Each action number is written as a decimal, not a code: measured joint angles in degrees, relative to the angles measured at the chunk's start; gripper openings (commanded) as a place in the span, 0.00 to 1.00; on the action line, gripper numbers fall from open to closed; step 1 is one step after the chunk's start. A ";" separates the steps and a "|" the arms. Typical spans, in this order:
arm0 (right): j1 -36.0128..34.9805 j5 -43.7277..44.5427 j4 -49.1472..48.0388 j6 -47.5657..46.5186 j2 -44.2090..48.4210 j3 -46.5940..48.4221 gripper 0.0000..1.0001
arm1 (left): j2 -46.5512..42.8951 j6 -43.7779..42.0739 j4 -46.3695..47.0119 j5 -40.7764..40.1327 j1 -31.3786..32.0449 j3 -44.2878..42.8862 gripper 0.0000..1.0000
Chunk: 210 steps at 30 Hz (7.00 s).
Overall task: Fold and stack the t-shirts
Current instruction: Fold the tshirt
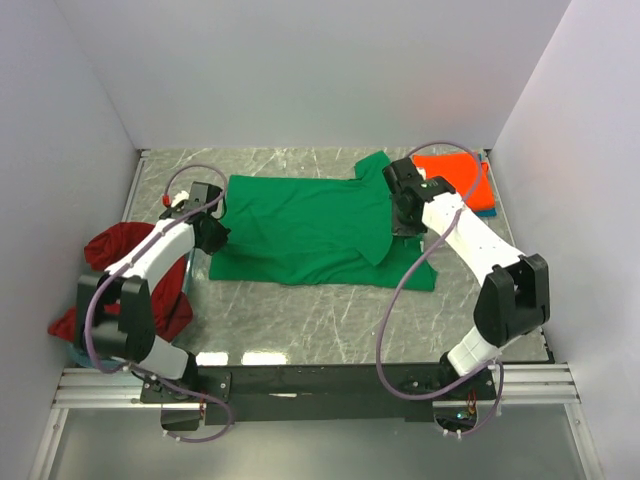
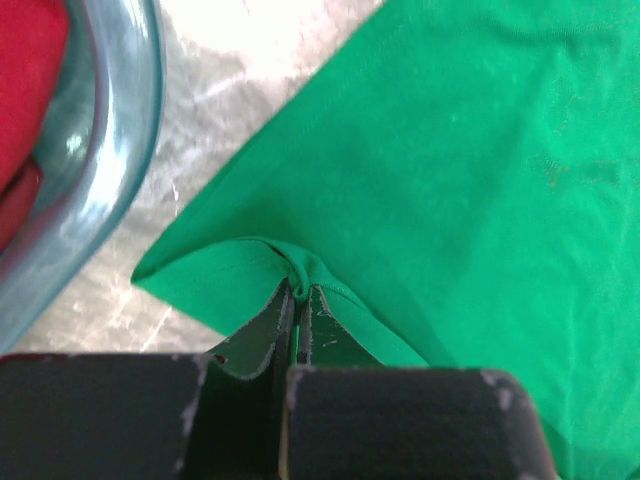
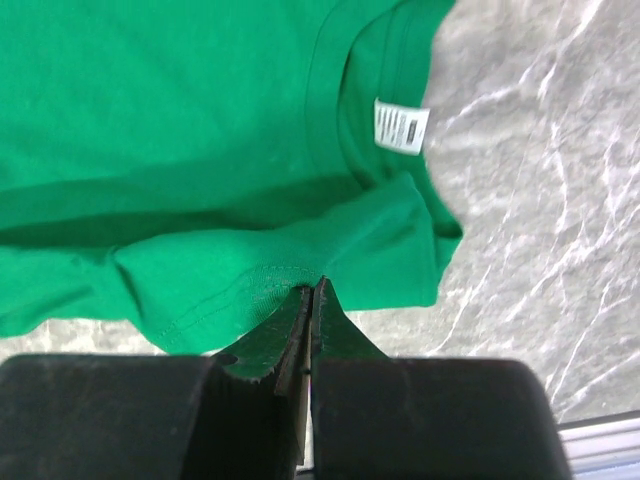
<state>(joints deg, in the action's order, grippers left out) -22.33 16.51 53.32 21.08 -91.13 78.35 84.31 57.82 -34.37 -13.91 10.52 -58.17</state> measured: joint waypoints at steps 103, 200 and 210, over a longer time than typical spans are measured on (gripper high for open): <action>5.86 -28.70 -26.77 6.27 -21.27 4.96 0.20 | 11.10 -5.90 12.46 3.02 2.82 0.04 1.00; -11.65 -8.94 -28.52 11.65 3.58 -32.24 1.00 | -2.12 1.25 20.59 7.78 17.81 17.64 1.00; -15.21 -6.45 -31.67 14.71 11.04 -39.54 1.00 | -10.73 4.81 20.92 5.97 21.00 24.87 0.99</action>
<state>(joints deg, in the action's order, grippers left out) -37.54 10.07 21.65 35.79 -80.09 38.81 73.58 62.63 -13.45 -7.94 31.53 -33.30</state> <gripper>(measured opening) 0.994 0.994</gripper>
